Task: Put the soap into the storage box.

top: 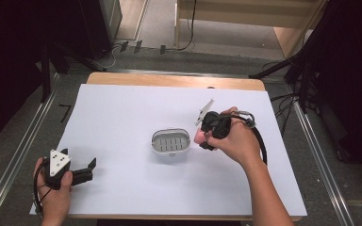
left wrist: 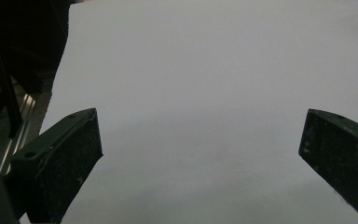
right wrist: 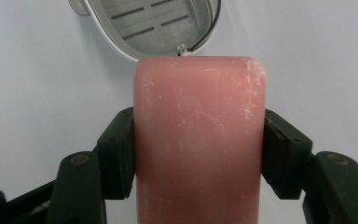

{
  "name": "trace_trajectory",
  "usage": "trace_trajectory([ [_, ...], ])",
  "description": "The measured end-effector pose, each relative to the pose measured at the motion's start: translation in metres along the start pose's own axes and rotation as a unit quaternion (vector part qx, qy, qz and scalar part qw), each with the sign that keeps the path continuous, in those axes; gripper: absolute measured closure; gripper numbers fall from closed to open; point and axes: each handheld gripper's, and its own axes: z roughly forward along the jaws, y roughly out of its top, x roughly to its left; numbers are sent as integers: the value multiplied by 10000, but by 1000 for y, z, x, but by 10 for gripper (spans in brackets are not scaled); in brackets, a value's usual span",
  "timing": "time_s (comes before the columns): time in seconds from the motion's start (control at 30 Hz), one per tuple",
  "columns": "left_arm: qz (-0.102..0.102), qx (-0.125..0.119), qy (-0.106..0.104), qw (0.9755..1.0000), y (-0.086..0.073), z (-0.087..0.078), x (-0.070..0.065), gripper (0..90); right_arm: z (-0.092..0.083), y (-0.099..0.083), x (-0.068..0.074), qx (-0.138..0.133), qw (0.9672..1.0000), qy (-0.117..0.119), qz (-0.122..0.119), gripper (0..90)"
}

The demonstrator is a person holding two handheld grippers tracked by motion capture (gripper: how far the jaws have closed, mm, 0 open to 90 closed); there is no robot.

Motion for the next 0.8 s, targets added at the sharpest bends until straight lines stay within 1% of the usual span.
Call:
trace_trajectory([
  [0.07, -3, 0, -4, 10000, 0, 0, 0, 0, 0, 3, 1, -8, 10000, 15, -30, 388],
  [0.1, -11, 1, -5, 10000, 0, 0, 0, 0, 0, 7, 1, -69, 9999, 60, -94, 388],
  [0.2, -7, -7, -13, 10000, 0, 0, 0, 0, -1, 11, 3, -96, 9998, 126, -82, 388],
  [0.23, -7, 1, -7, 10000, 0, 0, 0, 0, 0, 16, 4, -146, 9996, 162, -163, 388],
  [0.37, 9, -1, 0, 10000, 0, 0, 0, 0, 0, 22, 6, -140, 9994, 195, -251, 388],
  [0.43, 11, -29, 15, 10000, 0, 0, -1, 0, 2, 28, 8, -111, 9989, 205, -396, 388],
  [0.47, 14, -20, 18, 10000, 0, 0, -1, 0, 3, 31, 9, -93, 9984, 233, -508, 388],
  [0.5, -9, 3, 10, 10000, 0, 0, 0, 0, 4, 35, 10, -67, 9980, 262, -563, 388],
  [0.53, -9, 3, 10, 10000, 0, 0, 0, 0, 4, 35, 10, -67, 9980, 262, -563, 388],
  [0.63, 38, 42, 25, 10000, 0, 1, -1, 0, 11, 44, 11, 1, 9967, 283, -759, 388],
  [0.67, 38, 42, 25, 10000, 0, 1, -1, 0, 11, 44, 11, 1, 9967, 283, -759, 388],
  [0.7, 50, 28, 34, 10000, 0, 1, -1, 0, 12, 46, 11, 50, 9963, 276, -813, 388],
  [0.73, 38, 10, 36, 10000, 0, 0, -1, 0, 13, 49, 11, 78, 9957, 307, -871, 388],
  [0.8, -2, -34, 40, 10000, -1, 0, -1, 0, 14, 52, 11, 57, 9954, 336, -896, 388],
])
